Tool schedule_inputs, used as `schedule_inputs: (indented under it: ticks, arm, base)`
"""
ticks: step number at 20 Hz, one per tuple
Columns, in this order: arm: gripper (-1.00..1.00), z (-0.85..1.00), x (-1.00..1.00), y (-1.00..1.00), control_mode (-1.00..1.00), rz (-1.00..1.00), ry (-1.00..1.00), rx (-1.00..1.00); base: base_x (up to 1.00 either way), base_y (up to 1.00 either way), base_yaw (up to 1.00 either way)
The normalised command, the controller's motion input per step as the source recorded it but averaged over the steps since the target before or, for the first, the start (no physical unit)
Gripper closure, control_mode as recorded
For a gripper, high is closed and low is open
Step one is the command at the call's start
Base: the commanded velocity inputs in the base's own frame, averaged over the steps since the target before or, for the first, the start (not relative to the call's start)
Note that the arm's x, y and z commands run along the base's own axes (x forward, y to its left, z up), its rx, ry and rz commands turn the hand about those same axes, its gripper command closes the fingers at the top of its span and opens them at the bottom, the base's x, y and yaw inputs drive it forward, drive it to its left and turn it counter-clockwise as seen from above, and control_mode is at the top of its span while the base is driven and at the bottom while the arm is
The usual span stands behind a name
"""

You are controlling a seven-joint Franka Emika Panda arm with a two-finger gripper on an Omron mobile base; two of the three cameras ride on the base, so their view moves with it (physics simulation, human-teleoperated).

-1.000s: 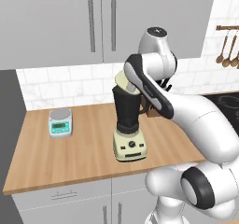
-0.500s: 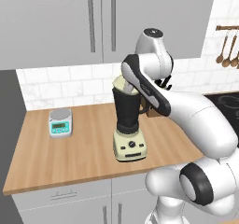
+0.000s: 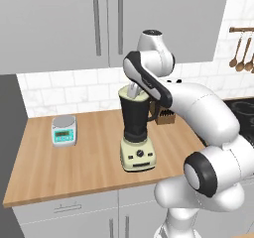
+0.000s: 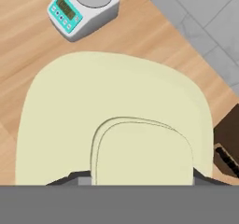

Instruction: Close the lid blender by securely placing the lid on top.

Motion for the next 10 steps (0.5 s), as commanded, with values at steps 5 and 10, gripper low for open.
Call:
schedule_inputs:
  ticks: [5,10]
  arm:
    - [1.0,-1.0,-0.04,0.0,-1.0,0.0,-0.04,0.0]
    - [-1.0,-0.18,-0.01,0.0,-1.0,0.0,0.0,0.0]
  base:
    - [0.0,0.0,0.0]
    - [0.0,0.0,0.0]
